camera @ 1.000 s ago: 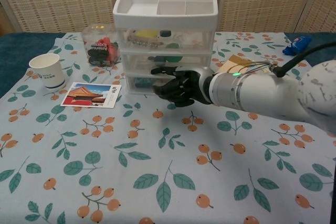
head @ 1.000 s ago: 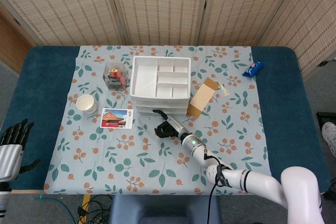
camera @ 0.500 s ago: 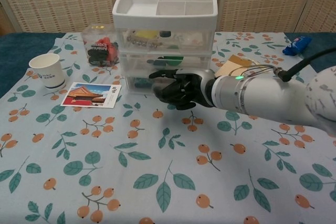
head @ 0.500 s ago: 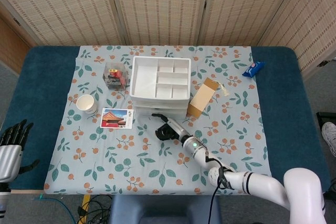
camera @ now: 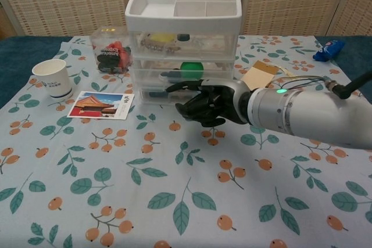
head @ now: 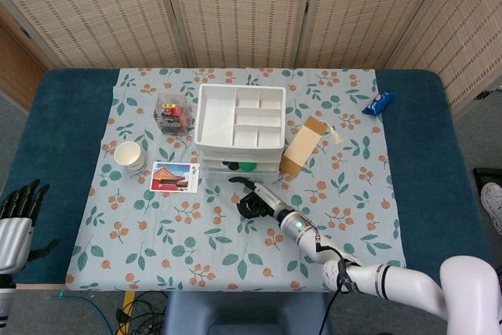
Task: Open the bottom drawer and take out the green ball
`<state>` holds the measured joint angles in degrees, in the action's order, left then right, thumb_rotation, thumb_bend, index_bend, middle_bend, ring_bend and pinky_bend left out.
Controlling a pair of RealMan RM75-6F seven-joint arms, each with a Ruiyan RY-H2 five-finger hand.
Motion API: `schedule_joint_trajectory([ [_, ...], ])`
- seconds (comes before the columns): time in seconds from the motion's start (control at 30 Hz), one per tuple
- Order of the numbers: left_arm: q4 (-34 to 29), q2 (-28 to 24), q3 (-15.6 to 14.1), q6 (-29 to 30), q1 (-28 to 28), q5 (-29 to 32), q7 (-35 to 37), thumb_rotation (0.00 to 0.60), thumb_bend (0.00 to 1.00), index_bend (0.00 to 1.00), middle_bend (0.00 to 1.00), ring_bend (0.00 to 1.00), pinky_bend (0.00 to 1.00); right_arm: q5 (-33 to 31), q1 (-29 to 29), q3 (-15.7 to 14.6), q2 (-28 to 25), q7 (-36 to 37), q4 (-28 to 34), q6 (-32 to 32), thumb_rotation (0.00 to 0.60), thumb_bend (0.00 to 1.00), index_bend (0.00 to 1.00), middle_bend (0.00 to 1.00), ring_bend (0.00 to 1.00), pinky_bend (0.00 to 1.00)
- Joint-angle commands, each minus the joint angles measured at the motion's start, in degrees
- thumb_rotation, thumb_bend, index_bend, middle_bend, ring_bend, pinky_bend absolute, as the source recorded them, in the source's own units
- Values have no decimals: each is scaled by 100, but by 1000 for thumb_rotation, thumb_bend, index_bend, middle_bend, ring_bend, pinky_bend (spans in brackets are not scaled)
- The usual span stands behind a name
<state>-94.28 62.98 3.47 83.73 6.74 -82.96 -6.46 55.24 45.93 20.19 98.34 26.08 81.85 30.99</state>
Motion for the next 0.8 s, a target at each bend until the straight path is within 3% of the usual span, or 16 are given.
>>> schedule_joint_trajectory([
  [0.03, 4, 2, -5, -8, -1, 2, 2, 600, 127, 0, 0, 30, 73, 39, -72, -143, -166, -155, 216, 62, 600, 577, 4, 807, 942, 1000],
  [0.4, 49, 35, 0, -56, 23, 14, 28, 600, 127, 0, 0, 30, 73, 500, -486, -491, -1038, -888, 1520, 933, 600, 577, 4, 804, 942, 1000],
  [0.8, 64, 84, 5, -88, 58, 1, 13, 600, 128, 0, 0, 30, 73, 195, -472, -533, -1203, -1284, 1483, 1205, 600, 577, 4, 804, 942, 1000],
])
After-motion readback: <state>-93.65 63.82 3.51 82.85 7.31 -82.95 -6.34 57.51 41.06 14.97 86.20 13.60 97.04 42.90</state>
